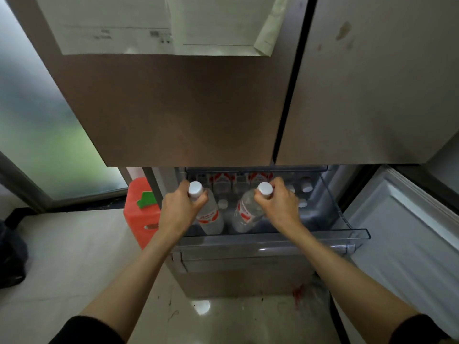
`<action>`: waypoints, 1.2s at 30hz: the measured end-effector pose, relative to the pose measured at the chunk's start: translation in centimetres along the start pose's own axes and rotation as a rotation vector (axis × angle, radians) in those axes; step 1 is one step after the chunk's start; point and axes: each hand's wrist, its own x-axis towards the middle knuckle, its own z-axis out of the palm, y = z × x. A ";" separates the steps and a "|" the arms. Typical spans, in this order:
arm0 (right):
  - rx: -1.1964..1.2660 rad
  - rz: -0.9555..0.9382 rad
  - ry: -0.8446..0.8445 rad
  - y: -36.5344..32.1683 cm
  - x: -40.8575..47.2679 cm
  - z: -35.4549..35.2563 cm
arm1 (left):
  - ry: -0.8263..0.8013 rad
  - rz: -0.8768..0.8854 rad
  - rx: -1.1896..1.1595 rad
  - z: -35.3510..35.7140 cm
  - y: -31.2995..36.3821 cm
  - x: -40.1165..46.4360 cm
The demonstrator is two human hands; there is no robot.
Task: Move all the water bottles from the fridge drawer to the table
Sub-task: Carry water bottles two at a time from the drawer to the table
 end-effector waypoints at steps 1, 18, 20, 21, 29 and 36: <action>-0.013 -0.002 -0.016 -0.3 -0.1 0.4 | -0.006 0.017 0.010 -0.2 -0.2 0.2; 0.342 0.079 -0.226 -0.8 1.2 4.5 | -0.178 -0.060 -0.113 2.3 -2.1 1.8; 0.374 0.079 -0.382 -0.2 1.3 4.1 | -0.234 -0.050 -0.169 2.7 -2.6 1.5; 0.372 0.067 -0.454 0.2 1.3 3.9 | -0.277 -0.032 -0.186 2.8 -2.9 1.3; 0.247 0.034 -0.568 1.7 2.2 4.2 | -0.430 -0.015 -0.271 2.6 -3.7 1.8; 0.184 -0.027 -0.483 1.1 2.4 5.0 | -0.400 0.005 -0.251 2.2 -3.5 2.5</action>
